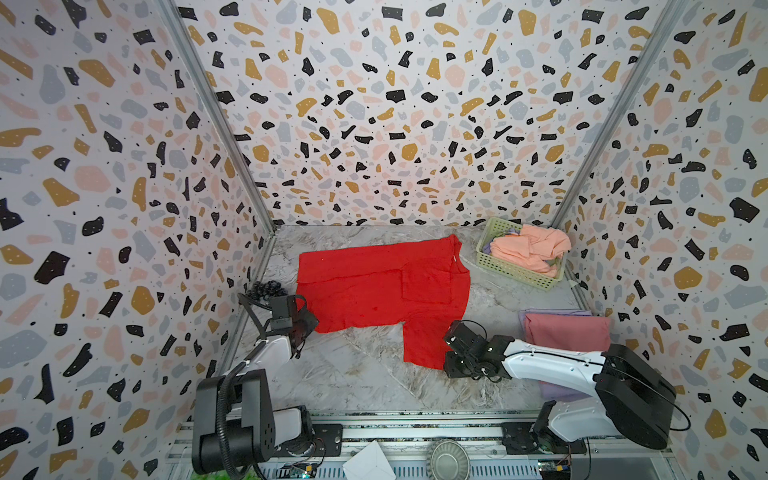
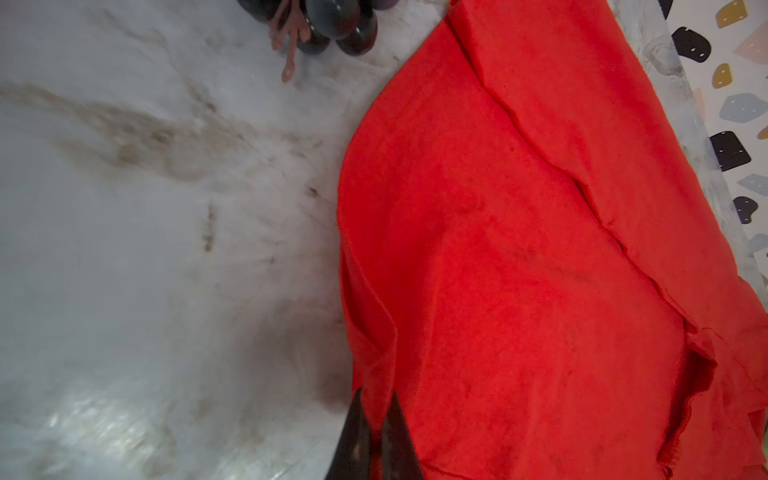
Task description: Fold and stack the t-shirts
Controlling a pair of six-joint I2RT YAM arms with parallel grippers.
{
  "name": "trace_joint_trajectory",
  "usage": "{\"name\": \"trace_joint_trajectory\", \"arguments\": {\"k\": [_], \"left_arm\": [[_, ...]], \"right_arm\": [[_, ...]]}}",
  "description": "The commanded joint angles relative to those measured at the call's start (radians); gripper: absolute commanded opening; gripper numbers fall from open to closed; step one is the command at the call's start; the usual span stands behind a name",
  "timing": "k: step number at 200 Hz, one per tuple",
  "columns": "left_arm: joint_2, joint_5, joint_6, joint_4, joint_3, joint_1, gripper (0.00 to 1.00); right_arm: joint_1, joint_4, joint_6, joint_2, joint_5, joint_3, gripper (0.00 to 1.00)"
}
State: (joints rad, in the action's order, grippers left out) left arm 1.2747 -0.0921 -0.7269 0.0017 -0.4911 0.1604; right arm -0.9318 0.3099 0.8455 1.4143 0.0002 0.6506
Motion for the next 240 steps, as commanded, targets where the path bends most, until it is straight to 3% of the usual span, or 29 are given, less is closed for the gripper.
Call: {"name": "trace_joint_trajectory", "arguments": {"k": [1,19,44,80,108,142,182,240], "left_arm": [[-0.002,-0.019,0.0,0.026,-0.021,0.0,0.02],[-0.006,-0.015,0.004,0.022,-0.023,0.001,0.02],[-0.014,-0.006,0.008,0.006,-0.024,0.002,0.0],[-0.044,0.014,0.048,-0.068,-0.022,0.014,0.0],[-0.084,-0.018,0.054,-0.08,-0.024,0.015,0.0],[-0.042,-0.045,0.123,-0.132,-0.146,0.022,0.0],[0.051,-0.099,0.121,-0.091,-0.262,0.025,0.0],[0.214,-0.097,0.133,-0.071,-0.424,0.027,0.0]], "right_arm": [[-0.009,0.057,-0.032,0.105,-0.034,-0.026,0.24],[-0.013,0.076,-0.043,0.105,-0.004,-0.003,0.1],[-0.013,0.114,-0.026,0.008,0.07,0.023,0.0],[-0.054,0.179,0.009,-0.142,0.214,0.151,0.0],[-0.054,0.103,-0.037,-0.185,0.269,0.222,0.0],[0.038,-0.044,-0.183,-0.118,0.244,0.319,0.0],[0.201,-0.139,-0.383,0.007,0.19,0.49,0.0],[0.343,-0.215,-0.5,0.198,0.056,0.679,0.0]]}}
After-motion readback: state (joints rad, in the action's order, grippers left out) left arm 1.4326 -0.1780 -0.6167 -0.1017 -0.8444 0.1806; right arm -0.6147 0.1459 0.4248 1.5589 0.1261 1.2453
